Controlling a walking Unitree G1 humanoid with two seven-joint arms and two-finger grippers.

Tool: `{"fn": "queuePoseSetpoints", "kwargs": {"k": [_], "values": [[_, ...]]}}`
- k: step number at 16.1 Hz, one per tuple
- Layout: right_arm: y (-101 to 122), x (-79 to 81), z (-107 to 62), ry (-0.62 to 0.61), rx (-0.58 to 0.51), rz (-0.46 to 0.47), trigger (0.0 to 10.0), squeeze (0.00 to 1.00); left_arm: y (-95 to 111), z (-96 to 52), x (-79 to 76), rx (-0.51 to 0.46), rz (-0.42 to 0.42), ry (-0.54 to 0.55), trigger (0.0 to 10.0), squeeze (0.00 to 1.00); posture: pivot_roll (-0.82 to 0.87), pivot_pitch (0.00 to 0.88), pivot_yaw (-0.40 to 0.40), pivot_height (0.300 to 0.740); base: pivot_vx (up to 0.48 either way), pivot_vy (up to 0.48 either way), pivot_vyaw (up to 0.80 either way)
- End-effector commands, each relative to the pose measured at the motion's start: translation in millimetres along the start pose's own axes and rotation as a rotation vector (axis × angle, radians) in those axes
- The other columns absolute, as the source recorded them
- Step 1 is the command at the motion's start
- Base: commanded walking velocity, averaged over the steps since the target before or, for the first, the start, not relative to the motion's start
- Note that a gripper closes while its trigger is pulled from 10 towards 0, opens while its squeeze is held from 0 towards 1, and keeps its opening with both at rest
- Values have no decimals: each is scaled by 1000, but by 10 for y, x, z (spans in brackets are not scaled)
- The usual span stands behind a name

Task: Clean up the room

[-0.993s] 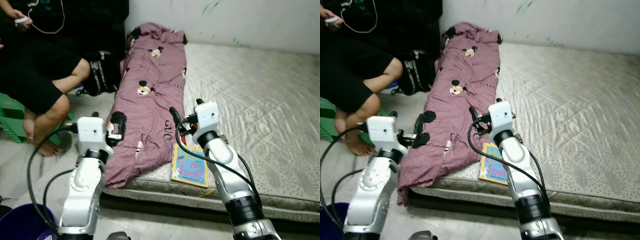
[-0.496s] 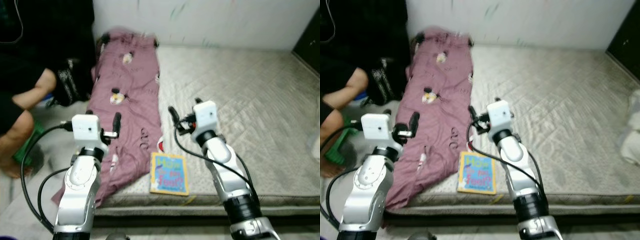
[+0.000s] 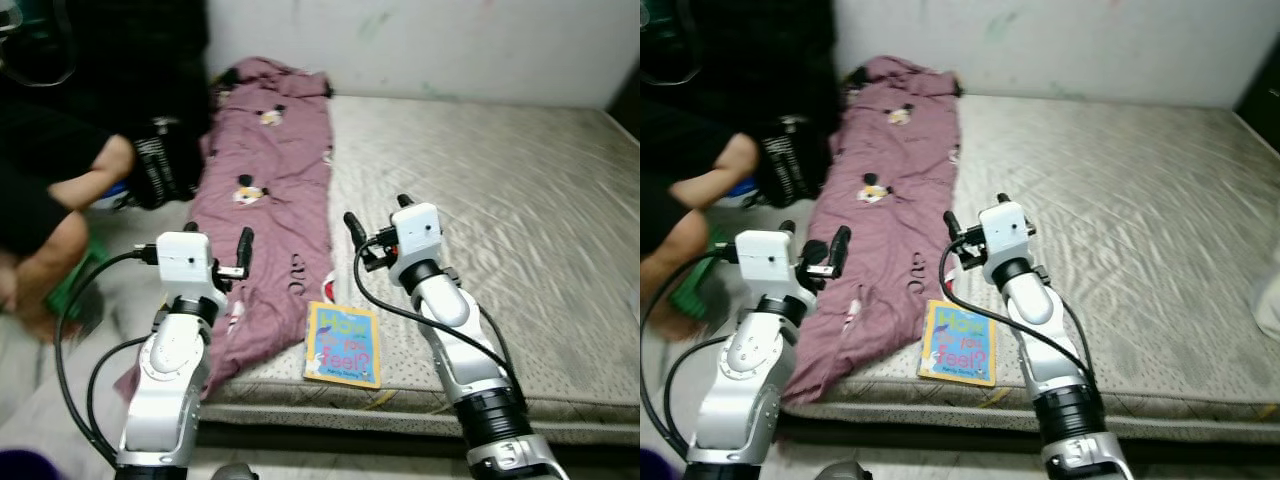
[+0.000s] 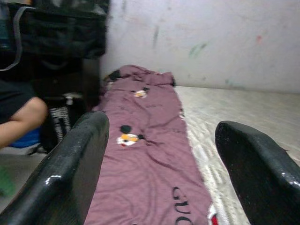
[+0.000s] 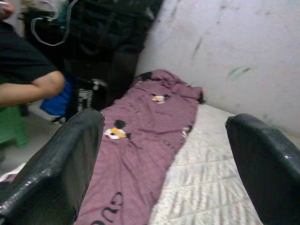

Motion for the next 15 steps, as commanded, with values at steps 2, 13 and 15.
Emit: {"fn": "queuePoseSetpoints", "kwargs": {"k": [2, 13, 15], "values": [[-3, -18, 4, 1, 1, -4, 10000, 0, 7, 8, 3, 0, 6, 2, 10000, 0, 38, 0, -32, 740, 0, -251, 0], [-31, -5, 14, 12, 5, -23, 10000, 0, 1, 10, -15, -1, 4, -5, 10000, 0, 38, 0, -35, 740, 0, -275, 0], [-32, -4, 18, 13, 5, -25, 10000, 0, 5, 11, -11, -1, 2, -2, 10000, 0, 39, 0, -35, 740, 0, -313, 0]]}}
Point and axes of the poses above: a point about 5 cm out from each wrist's last joint towards the gripper, its own z axis pointing out of the wrist towards the gripper, its own y axis along the axis of the wrist's last joint, x = y × z, the point moved 4 cm from there along z, pointing out of the wrist towards the gripper, and after that the axes turned 2 degrees about z, right-handed, at the moved point
